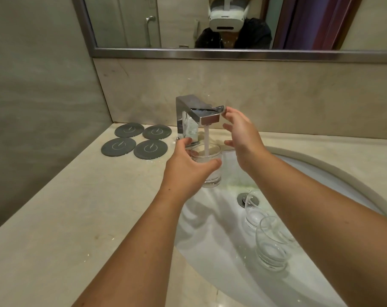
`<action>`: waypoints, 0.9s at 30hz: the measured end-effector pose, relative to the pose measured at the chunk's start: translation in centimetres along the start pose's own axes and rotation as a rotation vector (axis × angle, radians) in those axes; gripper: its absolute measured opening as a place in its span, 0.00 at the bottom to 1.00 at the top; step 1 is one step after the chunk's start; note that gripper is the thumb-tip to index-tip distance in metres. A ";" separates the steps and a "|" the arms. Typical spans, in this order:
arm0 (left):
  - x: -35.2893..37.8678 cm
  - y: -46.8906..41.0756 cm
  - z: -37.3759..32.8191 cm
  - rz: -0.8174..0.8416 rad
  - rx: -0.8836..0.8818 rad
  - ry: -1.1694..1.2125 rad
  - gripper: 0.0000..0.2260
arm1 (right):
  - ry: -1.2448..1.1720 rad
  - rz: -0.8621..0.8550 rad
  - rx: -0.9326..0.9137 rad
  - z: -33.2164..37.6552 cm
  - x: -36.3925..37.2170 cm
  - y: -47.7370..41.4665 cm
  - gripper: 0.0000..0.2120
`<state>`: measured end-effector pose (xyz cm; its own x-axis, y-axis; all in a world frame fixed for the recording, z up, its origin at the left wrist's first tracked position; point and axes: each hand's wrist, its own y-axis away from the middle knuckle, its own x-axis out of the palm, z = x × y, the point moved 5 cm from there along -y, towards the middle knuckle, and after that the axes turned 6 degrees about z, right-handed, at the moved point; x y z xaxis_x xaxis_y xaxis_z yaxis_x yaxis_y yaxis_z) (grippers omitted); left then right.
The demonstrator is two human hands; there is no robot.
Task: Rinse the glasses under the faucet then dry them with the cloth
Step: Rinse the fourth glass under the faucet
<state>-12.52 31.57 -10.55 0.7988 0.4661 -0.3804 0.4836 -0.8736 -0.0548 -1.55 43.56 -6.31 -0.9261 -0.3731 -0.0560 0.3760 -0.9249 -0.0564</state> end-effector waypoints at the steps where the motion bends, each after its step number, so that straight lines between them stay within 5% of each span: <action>1: 0.0 -0.1 0.0 0.000 -0.001 0.007 0.40 | 0.016 -0.008 -0.002 0.0 0.0 -0.1 0.16; 12: 0.1 -0.1 -0.2 0.013 0.000 -0.003 0.40 | 0.089 0.049 -0.036 -0.7 -0.2 1.5 0.19; 20: 0.3 0.0 0.7 0.101 -0.245 0.331 0.38 | 0.039 0.025 0.298 -5.9 -3.1 6.5 0.06; 23: 0.7 0.3 0.5 0.207 -0.303 0.463 0.23 | -0.143 0.169 0.450 -6.8 -2.2 7.9 0.18; 27: 0.9 1.1 1.0 0.376 -0.404 0.463 0.13 | -0.309 0.244 0.457 -6.0 -1.6 9.1 0.12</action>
<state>-11.61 30.84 -11.83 0.9636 0.2341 0.1289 0.1693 -0.9080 0.3832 3.58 36.15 -12.76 -0.8068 -0.5188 0.2827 0.5906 -0.7223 0.3598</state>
